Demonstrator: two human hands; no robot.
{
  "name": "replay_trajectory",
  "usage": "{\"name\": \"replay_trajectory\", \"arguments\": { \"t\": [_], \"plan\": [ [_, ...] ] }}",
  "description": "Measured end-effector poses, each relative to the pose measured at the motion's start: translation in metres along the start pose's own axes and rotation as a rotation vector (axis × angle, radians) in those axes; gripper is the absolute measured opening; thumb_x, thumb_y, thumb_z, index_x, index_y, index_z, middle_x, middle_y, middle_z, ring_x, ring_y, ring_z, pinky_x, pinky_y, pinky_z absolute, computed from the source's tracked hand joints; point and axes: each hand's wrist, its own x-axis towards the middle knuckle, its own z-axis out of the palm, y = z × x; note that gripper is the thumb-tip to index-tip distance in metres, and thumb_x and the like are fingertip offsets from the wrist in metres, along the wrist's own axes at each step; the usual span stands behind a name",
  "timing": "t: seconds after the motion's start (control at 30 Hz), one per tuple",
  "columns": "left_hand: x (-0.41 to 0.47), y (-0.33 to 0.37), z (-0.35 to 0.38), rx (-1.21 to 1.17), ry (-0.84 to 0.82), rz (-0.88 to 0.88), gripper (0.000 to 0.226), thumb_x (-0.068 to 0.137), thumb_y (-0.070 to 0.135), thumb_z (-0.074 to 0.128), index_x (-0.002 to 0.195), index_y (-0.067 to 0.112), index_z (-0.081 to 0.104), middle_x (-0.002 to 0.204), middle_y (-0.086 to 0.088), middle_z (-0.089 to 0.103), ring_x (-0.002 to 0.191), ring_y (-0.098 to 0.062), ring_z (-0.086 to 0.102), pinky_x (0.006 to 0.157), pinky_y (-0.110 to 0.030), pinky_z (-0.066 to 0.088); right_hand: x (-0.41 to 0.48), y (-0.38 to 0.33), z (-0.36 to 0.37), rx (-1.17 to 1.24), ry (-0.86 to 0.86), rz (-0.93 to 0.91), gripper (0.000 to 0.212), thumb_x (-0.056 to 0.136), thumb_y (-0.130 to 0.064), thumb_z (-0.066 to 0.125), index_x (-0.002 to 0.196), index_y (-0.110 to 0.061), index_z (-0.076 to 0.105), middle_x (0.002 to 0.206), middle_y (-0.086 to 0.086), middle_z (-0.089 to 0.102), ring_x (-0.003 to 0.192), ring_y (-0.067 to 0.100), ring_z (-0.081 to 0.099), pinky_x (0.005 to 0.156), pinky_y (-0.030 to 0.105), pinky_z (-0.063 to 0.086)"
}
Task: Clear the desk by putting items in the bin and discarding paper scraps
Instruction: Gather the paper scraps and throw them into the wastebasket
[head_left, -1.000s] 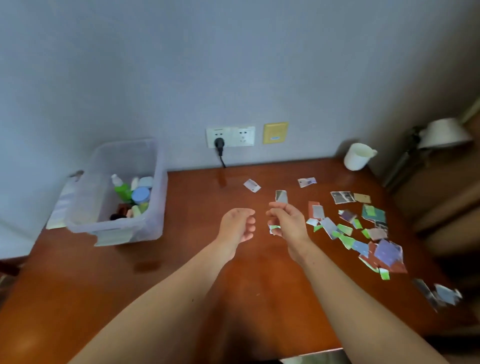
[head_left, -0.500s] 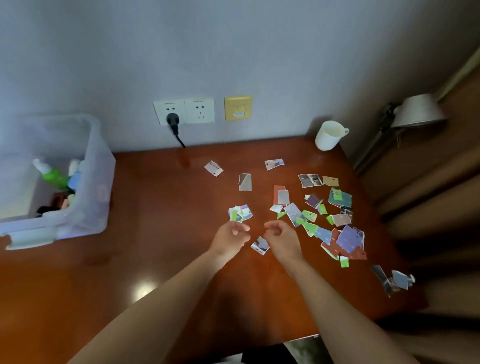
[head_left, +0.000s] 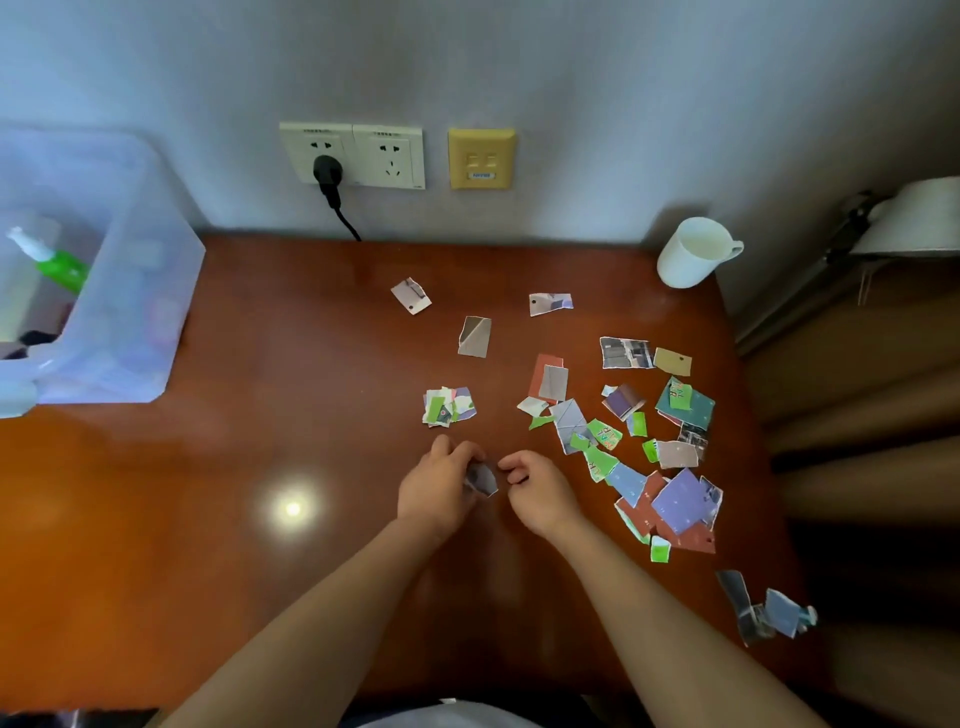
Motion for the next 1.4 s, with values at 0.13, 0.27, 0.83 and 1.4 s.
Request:
{"name": "replay_trajectory", "arguments": {
  "t": [0.13,0.27,0.83,1.4],
  "plan": [
    [0.006,0.002,-0.002,0.072,-0.013,0.007,0.041,0.078,0.032,0.070,0.115,0.030,0.052,0.115,0.001,0.043,0.103,-0.023,0.055,0.073,-0.034,0.048,0.007,0.004,-0.002,-0.010,-0.029,-0.018,0.035,0.084,0.002,0.046,0.105,-0.018,0.065,0.102,0.005,0.059,0.085,0.016,0.055,0.076,0.022,0.041],
    [0.007,0.005,-0.002,0.088,-0.005,0.013,0.033,0.077,0.028,0.070,0.104,0.026,0.050,0.110,0.001,0.048,0.099,-0.024,0.055,0.067,-0.032,0.042,0.010,0.006,-0.002,0.033,-0.046,-0.016,0.031,0.085,-0.001,0.047,0.100,-0.024,0.062,0.102,0.002,0.060,0.092,0.018,0.058,0.078,0.023,0.043],
    [0.031,-0.022,-0.070,-1.006,0.104,-0.476,0.023,0.088,0.004,0.033,0.073,0.013,0.047,0.063,-0.005,0.043,0.057,-0.018,0.040,0.053,-0.025,0.036,0.041,-0.067,0.001,0.174,0.104,-0.038,0.028,0.083,-0.014,0.063,0.109,-0.025,0.062,0.100,-0.008,0.062,0.093,0.014,0.060,0.081,0.030,0.049],
    [0.085,-0.043,-0.073,-0.065,-0.069,-0.001,0.037,0.076,0.037,0.072,0.105,0.025,0.053,0.109,-0.001,0.050,0.092,-0.027,0.060,0.075,-0.034,0.048,0.085,-0.093,0.005,-0.427,0.067,-0.109,0.032,0.077,-0.026,0.079,0.096,-0.027,0.053,0.112,-0.001,0.048,0.094,0.021,0.056,0.075,0.033,0.054]
  ]
}}
